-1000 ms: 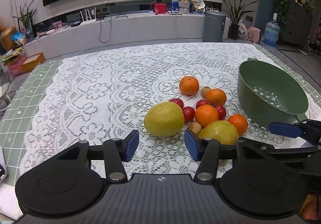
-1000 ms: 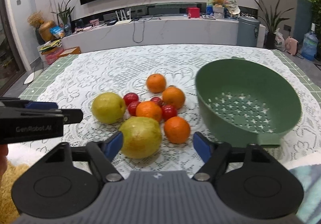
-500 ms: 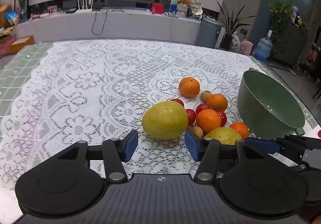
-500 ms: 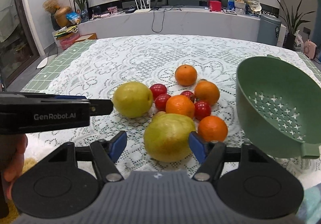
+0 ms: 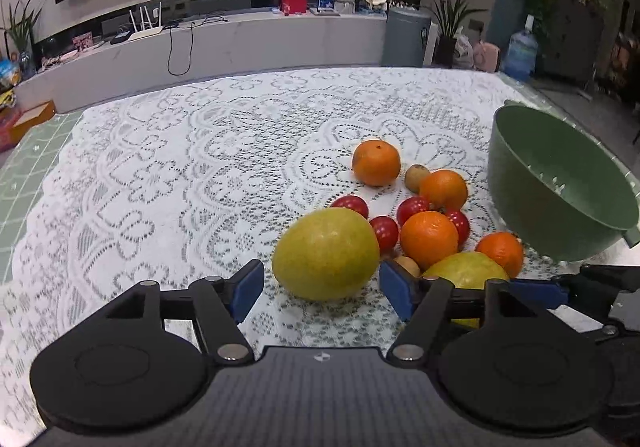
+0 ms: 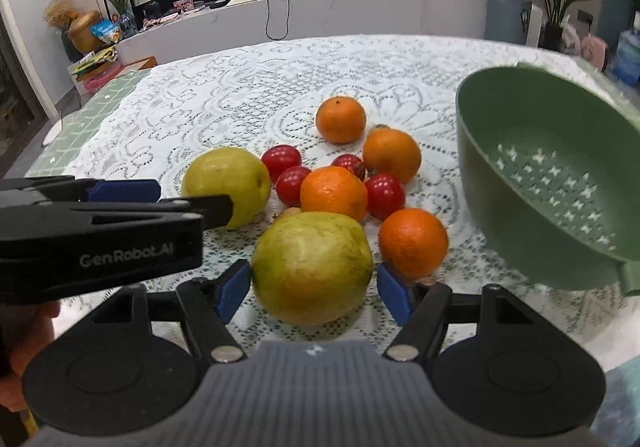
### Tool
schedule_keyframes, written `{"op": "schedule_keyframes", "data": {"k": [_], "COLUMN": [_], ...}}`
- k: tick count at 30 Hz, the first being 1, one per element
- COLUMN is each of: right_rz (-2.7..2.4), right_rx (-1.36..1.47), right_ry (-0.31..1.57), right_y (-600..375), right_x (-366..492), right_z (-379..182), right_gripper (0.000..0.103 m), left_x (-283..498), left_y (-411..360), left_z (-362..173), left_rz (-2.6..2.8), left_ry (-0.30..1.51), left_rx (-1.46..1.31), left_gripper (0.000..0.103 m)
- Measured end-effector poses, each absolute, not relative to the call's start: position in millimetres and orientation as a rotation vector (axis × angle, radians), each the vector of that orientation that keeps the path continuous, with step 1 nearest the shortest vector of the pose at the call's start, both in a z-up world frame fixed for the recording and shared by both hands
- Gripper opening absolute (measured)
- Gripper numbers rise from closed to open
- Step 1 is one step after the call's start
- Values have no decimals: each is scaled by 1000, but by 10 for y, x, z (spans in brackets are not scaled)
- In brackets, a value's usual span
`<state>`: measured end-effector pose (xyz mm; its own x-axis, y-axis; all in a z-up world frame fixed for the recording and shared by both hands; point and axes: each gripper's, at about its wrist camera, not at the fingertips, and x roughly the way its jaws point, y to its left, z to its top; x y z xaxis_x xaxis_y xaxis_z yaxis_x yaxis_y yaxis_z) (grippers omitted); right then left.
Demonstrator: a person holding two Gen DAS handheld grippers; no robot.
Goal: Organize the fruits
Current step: 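Lower the right tool to the large pear while the left tool approaches the other pear, then close the right tool on the large pear while the left tool grasps the other pear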
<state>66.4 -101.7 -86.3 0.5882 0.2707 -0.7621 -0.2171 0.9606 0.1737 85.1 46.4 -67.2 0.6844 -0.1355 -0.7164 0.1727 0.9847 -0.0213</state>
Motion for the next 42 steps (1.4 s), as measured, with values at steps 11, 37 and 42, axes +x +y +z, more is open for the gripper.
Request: {"op": "schedule_keyframes", "data": {"k": [11,37,42], "right_rz": [282,291,300], "right_rx": [126,154,154], "right_ry": [939,935,912], "right_y": [-993,-1071,-1105], "right_x": [751,747,679], "right_z": [-956,-985,-935], "right_gripper": [68,66,66], "left_x": [995,924,770], "left_y": [329,572,687], "left_z": [-815,-885,-773], "left_rz": [-208,-161,-145], "left_ry": [780,820,801], "left_rx": [151,-54,-133], "left_gripper": [80,77,77]}}
